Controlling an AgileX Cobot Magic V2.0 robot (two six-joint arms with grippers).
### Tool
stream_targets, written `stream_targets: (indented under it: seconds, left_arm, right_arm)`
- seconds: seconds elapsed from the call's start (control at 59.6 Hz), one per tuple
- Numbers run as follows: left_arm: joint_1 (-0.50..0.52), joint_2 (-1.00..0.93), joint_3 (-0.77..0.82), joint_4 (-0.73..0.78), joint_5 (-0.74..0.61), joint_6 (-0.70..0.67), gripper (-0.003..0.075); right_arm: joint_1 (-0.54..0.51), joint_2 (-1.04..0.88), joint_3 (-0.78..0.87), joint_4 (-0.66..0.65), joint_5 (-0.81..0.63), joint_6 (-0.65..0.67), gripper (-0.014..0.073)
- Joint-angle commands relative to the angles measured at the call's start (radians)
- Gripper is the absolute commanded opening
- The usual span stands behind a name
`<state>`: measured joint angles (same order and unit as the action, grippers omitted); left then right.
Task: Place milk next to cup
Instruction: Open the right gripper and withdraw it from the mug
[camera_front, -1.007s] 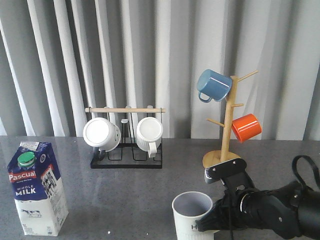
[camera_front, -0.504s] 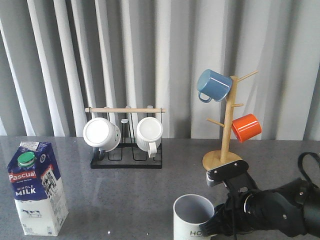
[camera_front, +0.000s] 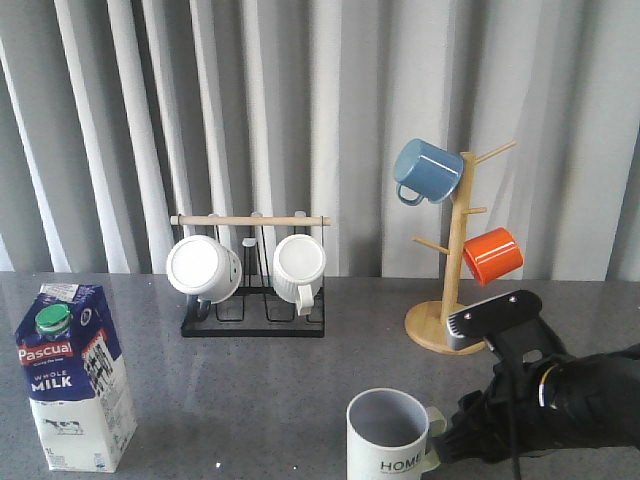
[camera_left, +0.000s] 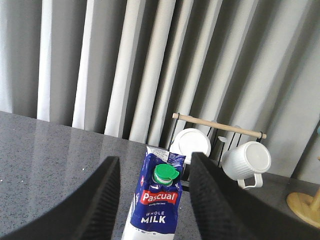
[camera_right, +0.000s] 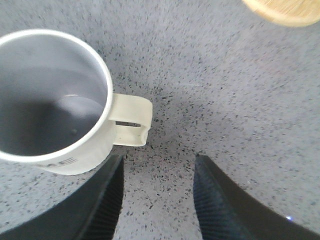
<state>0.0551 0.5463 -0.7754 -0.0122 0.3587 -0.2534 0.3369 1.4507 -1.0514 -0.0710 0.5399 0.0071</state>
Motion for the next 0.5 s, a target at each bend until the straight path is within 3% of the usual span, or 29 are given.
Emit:
stream_targets:
  seconds: [0.0, 0.118, 0.252, 0.403, 0.487]
  left_arm:
    - [0.001, 0.010, -0.031, -0.003, -0.066, 0.000, 0.0326]
    - [0.001, 0.010, -0.031, -0.003, -0.060, 0.000, 0.0326]
    - [0.001, 0.010, -0.031, -0.003, -0.056, 0.000, 0.0326]
    - [0.001, 0.010, -0.031, -0.003, -0.054, 0.000, 0.0325]
    - [0.001, 0.010, -0.031, -0.003, -0.048, 0.000, 0.0325]
  right_arm:
    - [-0.001, -0.118, -0.027, 0.011, -0.019, -0.007, 0.0340]
    - [-0.001, -0.217, -0.027, 0.012, 0.025, -0.057, 0.0317]
    - [-0.001, -0.346, 0.005, 0.035, 0.072, -0.143, 0.0207]
    - [-0.001, -0.510, 0.169, 0.110, 0.055, -0.210, 0.0001]
    - [-0.001, -0.601, 0.296, 0.133, 0.054, -0.219, -0.0011]
